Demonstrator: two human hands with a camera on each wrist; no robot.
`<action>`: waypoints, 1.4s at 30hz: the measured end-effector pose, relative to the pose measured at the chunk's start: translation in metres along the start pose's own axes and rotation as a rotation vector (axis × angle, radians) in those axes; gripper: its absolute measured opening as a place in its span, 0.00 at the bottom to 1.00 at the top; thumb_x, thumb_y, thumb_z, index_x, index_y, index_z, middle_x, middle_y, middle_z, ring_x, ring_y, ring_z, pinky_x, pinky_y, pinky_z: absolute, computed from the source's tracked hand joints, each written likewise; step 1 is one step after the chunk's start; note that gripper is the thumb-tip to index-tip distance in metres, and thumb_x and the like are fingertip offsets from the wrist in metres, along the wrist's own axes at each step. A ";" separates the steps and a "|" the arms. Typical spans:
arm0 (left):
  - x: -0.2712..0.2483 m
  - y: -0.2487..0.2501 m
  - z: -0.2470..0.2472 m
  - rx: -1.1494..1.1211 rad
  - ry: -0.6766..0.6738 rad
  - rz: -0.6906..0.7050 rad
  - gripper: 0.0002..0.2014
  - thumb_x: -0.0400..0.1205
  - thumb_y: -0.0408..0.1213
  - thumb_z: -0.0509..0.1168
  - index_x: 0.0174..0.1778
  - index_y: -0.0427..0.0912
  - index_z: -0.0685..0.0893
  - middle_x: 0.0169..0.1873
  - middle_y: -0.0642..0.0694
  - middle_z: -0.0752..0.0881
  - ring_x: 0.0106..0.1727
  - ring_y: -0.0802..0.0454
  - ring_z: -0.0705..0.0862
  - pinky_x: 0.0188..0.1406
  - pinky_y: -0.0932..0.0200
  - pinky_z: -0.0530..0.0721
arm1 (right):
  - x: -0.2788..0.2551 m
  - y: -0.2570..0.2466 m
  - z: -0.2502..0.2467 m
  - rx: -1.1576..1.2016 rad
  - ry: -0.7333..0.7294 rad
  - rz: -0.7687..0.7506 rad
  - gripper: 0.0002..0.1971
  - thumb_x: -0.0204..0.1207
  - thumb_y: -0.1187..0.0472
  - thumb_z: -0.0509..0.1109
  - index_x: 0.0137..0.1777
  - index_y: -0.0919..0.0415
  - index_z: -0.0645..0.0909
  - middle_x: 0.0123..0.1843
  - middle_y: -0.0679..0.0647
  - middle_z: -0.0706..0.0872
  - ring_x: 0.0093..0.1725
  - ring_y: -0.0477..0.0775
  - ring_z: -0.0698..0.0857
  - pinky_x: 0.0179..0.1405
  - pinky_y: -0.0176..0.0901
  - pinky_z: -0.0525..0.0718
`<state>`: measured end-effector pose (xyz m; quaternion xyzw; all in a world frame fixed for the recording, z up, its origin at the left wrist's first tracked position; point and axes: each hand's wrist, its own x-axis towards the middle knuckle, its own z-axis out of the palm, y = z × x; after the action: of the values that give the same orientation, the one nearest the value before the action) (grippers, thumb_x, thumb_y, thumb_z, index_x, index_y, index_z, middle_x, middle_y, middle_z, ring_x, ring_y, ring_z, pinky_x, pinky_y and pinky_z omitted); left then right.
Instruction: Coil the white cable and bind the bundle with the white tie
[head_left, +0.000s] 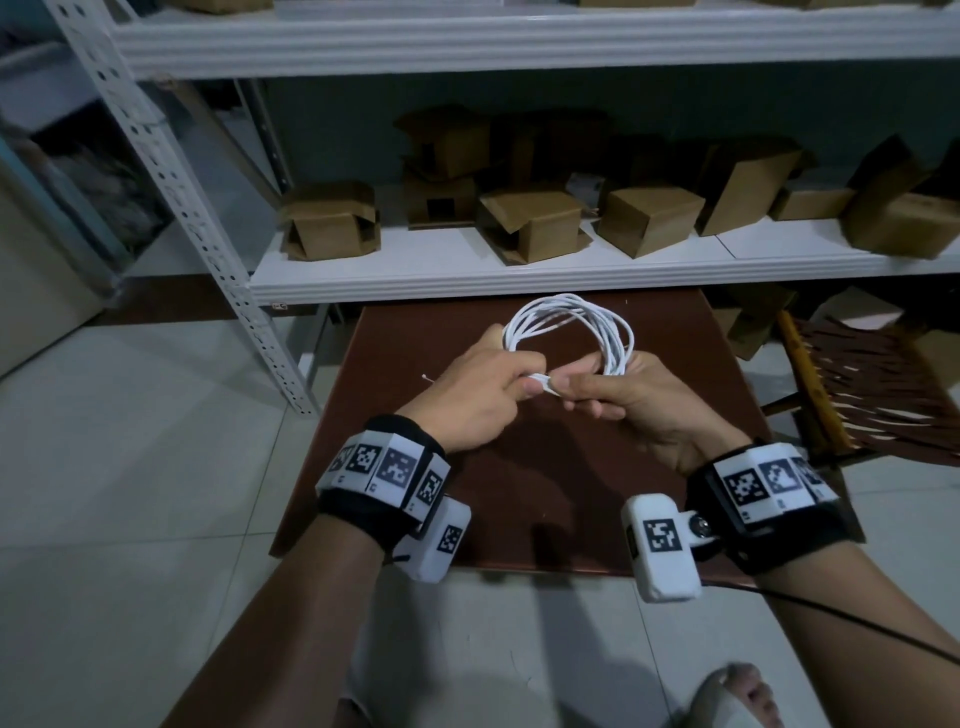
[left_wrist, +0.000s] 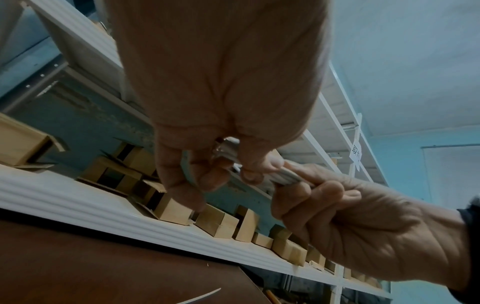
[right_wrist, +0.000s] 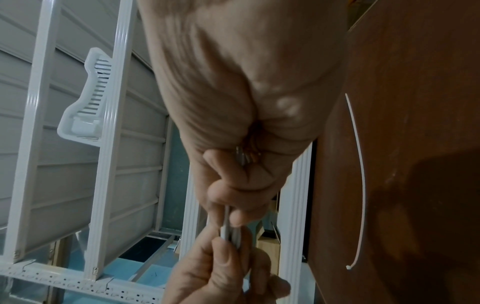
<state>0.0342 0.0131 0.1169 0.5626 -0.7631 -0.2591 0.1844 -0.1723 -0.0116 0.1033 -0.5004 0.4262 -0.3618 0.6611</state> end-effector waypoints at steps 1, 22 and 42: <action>0.000 0.000 -0.001 0.009 0.022 -0.016 0.15 0.92 0.42 0.64 0.37 0.51 0.77 0.50 0.46 0.72 0.54 0.46 0.77 0.59 0.41 0.80 | 0.001 0.001 0.003 0.008 0.000 -0.007 0.09 0.79 0.73 0.76 0.55 0.81 0.88 0.31 0.59 0.87 0.21 0.40 0.73 0.21 0.25 0.66; -0.026 -0.049 -0.058 0.004 0.537 -0.357 0.15 0.93 0.39 0.62 0.39 0.47 0.80 0.57 0.42 0.72 0.50 0.44 0.75 0.51 0.53 0.70 | 0.072 0.086 0.028 -0.100 0.308 0.082 0.08 0.78 0.72 0.79 0.54 0.76 0.90 0.35 0.59 0.91 0.28 0.48 0.88 0.28 0.37 0.86; -0.030 -0.058 -0.065 0.038 0.552 -0.385 0.14 0.92 0.41 0.63 0.41 0.43 0.81 0.57 0.43 0.73 0.48 0.45 0.75 0.50 0.54 0.70 | 0.189 0.144 0.052 -0.993 0.230 -0.003 0.11 0.71 0.59 0.86 0.53 0.51 0.94 0.58 0.57 0.93 0.58 0.58 0.92 0.63 0.45 0.87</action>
<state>0.1246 0.0155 0.1338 0.7488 -0.5688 -0.1128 0.3210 -0.0464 -0.1299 -0.0674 -0.7119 0.6160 -0.1691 0.2917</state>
